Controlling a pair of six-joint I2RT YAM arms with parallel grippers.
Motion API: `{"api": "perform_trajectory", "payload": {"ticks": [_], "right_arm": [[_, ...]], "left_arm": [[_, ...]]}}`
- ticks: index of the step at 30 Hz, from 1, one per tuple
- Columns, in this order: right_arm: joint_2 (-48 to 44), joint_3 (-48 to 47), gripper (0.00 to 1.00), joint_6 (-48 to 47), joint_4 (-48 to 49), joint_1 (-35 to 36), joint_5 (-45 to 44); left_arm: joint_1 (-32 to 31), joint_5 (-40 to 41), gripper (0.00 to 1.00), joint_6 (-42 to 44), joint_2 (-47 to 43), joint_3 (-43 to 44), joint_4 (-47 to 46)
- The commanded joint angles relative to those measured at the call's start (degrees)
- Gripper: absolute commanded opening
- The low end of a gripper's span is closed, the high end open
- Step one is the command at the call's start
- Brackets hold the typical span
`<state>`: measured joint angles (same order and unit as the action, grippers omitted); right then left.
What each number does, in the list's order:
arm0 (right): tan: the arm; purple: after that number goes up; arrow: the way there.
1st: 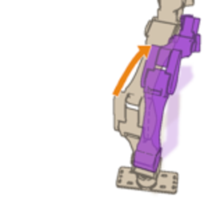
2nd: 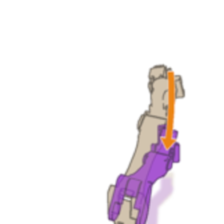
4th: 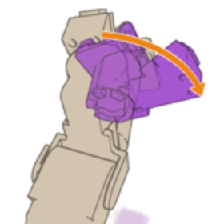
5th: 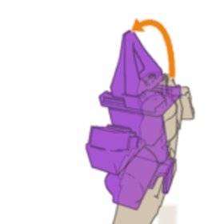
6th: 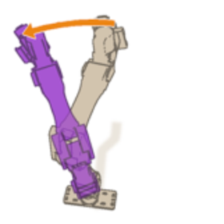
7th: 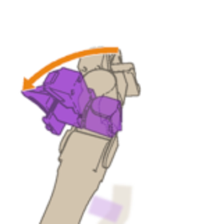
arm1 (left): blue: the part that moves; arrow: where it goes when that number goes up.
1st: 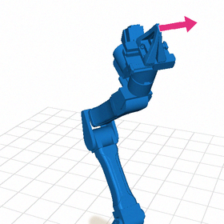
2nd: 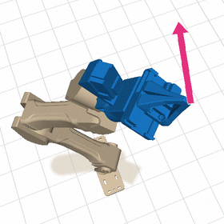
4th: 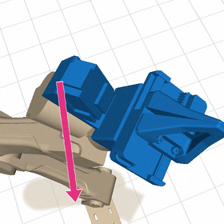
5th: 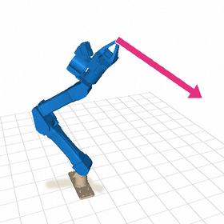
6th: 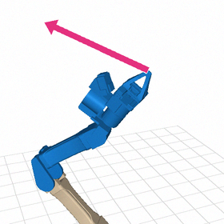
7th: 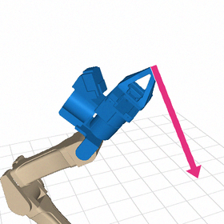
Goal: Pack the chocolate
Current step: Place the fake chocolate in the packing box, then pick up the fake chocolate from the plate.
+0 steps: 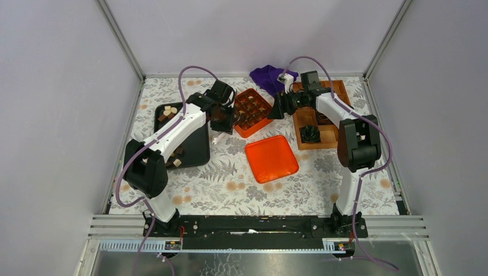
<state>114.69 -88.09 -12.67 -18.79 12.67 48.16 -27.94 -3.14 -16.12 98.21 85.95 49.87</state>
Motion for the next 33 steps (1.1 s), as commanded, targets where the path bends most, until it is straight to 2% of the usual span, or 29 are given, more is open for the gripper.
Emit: {"api": "perform_trajectory", "payload": {"ticks": [1,8,16,25,33], "right_arm": [[-3.5,0.1,0.8,-0.5,1.1,-0.4,2.4],[-3.5,0.2,0.8,-0.5,1.1,-0.4,2.4],[-3.6,0.0,0.8,-0.4,1.0,-0.4,2.6],[-3.6,-0.1,0.8,-0.4,0.9,-0.4,2.9],[-5.3,0.7,0.8,-1.3,0.8,-0.5,2.7]], "left_arm": [[-0.4,2.1,0.39,0.5,0.0,2.7,-0.1],[-0.4,2.1,0.44,0.5,-0.2,3.2,0.1],[-0.3,4.9,0.42,-0.3,-3.9,2.9,-1.6],[0.8,9.9,0.41,-2.2,-15.3,-6.5,-8.6],[5.5,11.2,0.41,-6.4,-27.0,-17.7,-11.5]]}}
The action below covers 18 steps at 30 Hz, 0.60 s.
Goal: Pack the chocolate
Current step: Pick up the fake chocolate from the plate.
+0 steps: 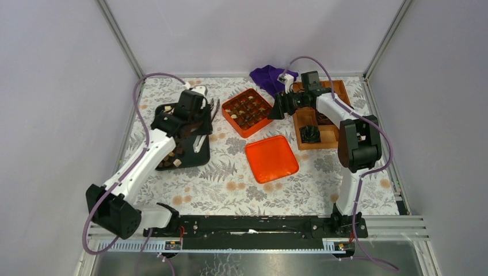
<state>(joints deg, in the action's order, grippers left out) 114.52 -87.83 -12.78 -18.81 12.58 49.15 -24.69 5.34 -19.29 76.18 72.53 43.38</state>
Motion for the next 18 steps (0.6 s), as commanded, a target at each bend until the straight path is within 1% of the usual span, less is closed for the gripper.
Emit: {"api": "perform_trajectory", "payload": {"ticks": [1,8,13,18], "right_arm": [[-5.3,0.7,0.8,-1.3,0.7,-0.4,1.7],[-4.9,-0.3,0.8,-2.1,-0.8,-0.4,1.7],[-5.1,-0.5,0.8,-3.2,-2.0,-0.4,1.1],[-5.6,0.1,0.81,-4.3,-2.7,-0.4,0.5]], "left_arm": [[2.8,2.7,0.41,-3.7,-6.3,-5.4,-5.2],[4.5,4.1,0.42,-6.5,-12.9,-11.3,-4.8],[5.1,5.9,0.42,-8.2,-16.1,-13.6,-4.0],[5.5,5.5,0.42,-10.0,-17.9,-15.9,-4.0]]}}
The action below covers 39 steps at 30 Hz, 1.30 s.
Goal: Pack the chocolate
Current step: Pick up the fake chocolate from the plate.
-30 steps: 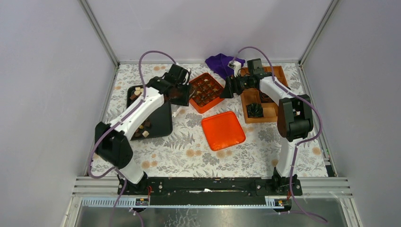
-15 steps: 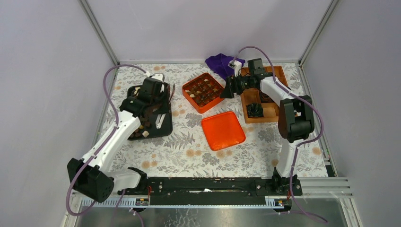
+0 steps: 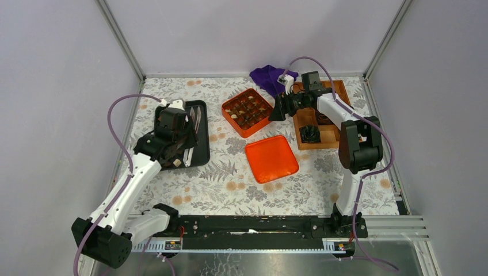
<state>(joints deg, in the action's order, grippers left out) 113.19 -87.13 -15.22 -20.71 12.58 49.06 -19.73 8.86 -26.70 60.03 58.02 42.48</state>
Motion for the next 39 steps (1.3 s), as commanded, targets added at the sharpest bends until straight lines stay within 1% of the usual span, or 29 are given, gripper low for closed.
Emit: {"api": "perform_trajectory", "payload": {"ticks": [1,23,34,39], "right_arm": [[-4.2,-0.5,0.81,-2.0,-0.9,-0.4,0.5],[-3.7,-0.3,0.81,-1.7,-0.6,-0.5,1.1],[-3.2,-0.5,0.81,-1.7,-0.8,-0.5,1.3],[-3.3,-0.1,0.81,-1.6,-0.5,-0.5,1.5]], "left_arm": [[0.6,1.9,0.42,-3.0,-1.9,-1.7,-2.8],[1.0,2.8,0.43,-8.8,-4.9,-4.4,2.8],[1.5,4.1,0.42,-11.8,-4.7,-4.9,7.6],[2.9,5.7,0.43,-12.8,-2.4,-5.0,9.5]]}}
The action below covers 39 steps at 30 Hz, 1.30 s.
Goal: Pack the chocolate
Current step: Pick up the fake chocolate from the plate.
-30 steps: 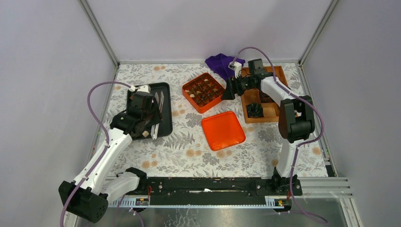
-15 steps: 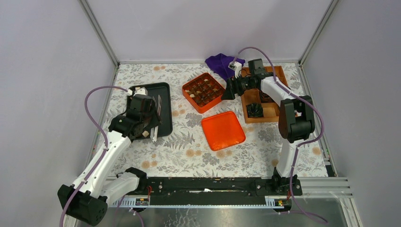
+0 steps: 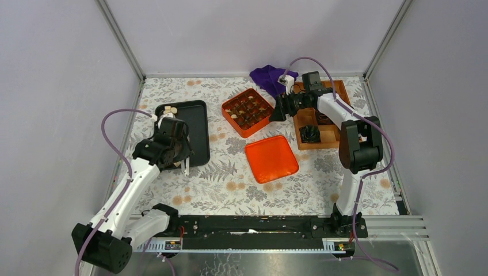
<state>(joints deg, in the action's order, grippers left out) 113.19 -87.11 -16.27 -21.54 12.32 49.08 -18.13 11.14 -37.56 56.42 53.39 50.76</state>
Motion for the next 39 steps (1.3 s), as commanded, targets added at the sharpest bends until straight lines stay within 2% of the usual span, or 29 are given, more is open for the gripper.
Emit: {"api": "perform_trajectory", "payload": {"ticks": [1,6,9,39], "right_arm": [[-3.3,-0.1,0.8,-0.5,0.5,-0.3,1.6],[-3.3,0.0,0.81,-0.3,0.7,-0.3,2.2],[-3.5,0.2,0.81,-0.3,0.8,-0.3,2.2],[-2.8,0.0,0.8,0.1,1.0,-0.3,2.9]], "left_arm": [[2.2,3.6,0.43,-1.9,1.9,-0.4,1.2],[10.0,-3.1,0.44,0.8,7.0,0.6,1.7],[12.1,-4.9,0.44,0.9,8.2,0.6,2.1],[13.0,-8.3,0.45,-4.4,10.3,-1.1,5.1]]}}
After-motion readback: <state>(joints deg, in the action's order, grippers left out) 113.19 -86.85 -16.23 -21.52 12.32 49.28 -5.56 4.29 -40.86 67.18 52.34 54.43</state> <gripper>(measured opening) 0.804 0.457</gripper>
